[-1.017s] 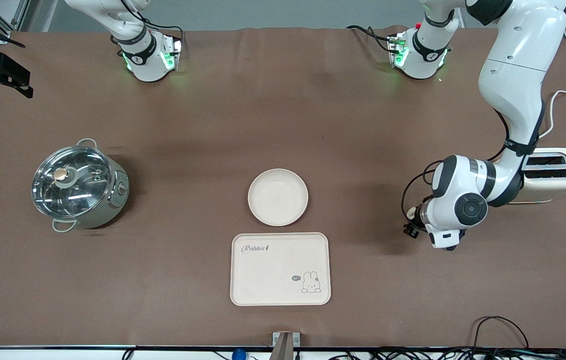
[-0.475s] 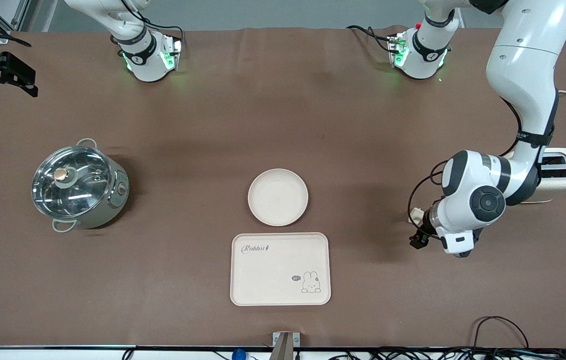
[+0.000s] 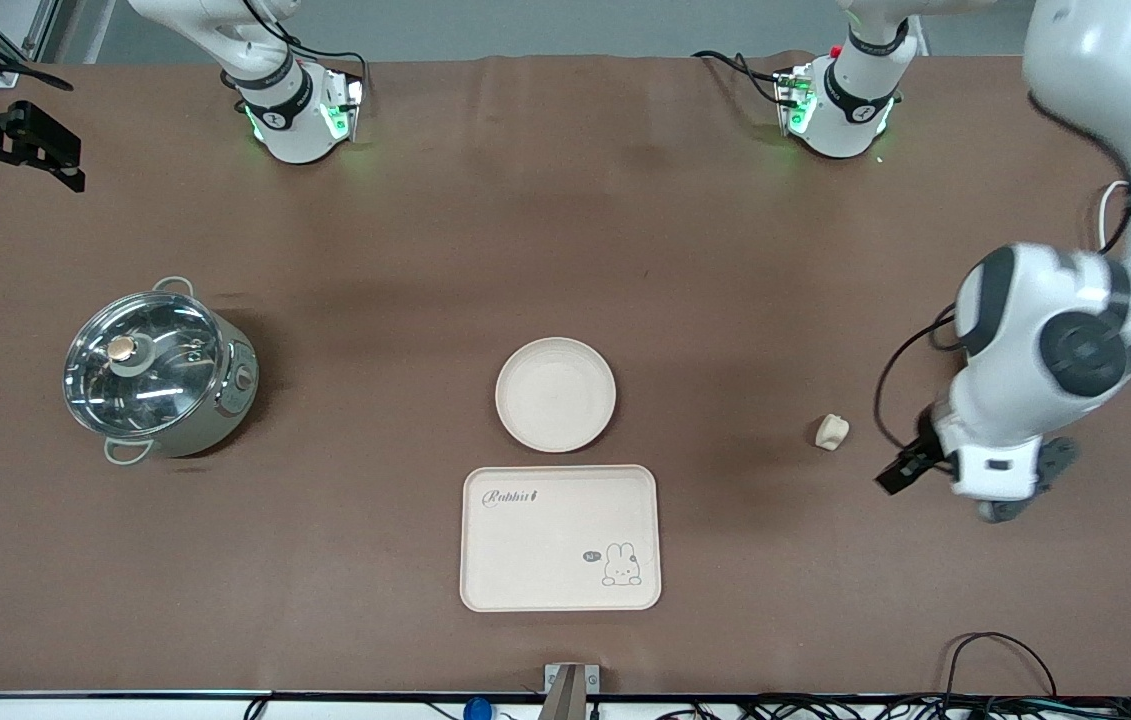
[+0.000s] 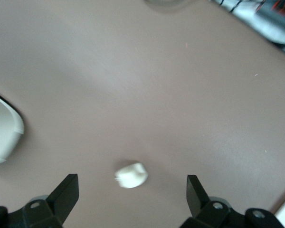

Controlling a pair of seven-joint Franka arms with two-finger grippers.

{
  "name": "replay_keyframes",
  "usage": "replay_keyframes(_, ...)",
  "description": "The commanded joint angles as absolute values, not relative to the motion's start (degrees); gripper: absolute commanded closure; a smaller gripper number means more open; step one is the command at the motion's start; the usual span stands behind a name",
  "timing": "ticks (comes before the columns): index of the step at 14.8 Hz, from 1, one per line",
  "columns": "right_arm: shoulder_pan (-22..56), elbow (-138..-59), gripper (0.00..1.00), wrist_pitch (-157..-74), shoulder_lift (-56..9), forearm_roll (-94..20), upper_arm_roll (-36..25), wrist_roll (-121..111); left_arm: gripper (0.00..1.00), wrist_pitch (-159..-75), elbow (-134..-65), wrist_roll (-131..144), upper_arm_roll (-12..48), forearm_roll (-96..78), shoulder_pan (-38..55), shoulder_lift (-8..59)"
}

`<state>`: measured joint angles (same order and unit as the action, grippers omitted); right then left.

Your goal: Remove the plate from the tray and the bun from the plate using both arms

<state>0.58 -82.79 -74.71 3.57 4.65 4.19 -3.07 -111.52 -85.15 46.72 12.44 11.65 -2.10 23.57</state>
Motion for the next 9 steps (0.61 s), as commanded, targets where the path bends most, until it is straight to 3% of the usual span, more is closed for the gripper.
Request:
replay_keyframes(1, 1.23, -83.58, 0.0, -75.15, 4.66, 5.71, 4.13, -2.2, 0.0, -105.13, -85.26, 32.84, 12.84, 12.04, -5.27, 15.58)
replay_keyframes(6, 0.36, -84.37, 0.0, -76.64, 5.18, 1.77, 3.34, 3.57, 0.0, -96.17, -85.34, 16.63, 12.75, 8.26, -7.47, 6.17)
replay_keyframes(9, -4.73, -85.34, 0.0, -78.31, 5.8, 0.44, 2.46, 3.78, 0.0, -91.32, -85.78, 9.25, 12.48, 4.24, -8.7, 1.34)
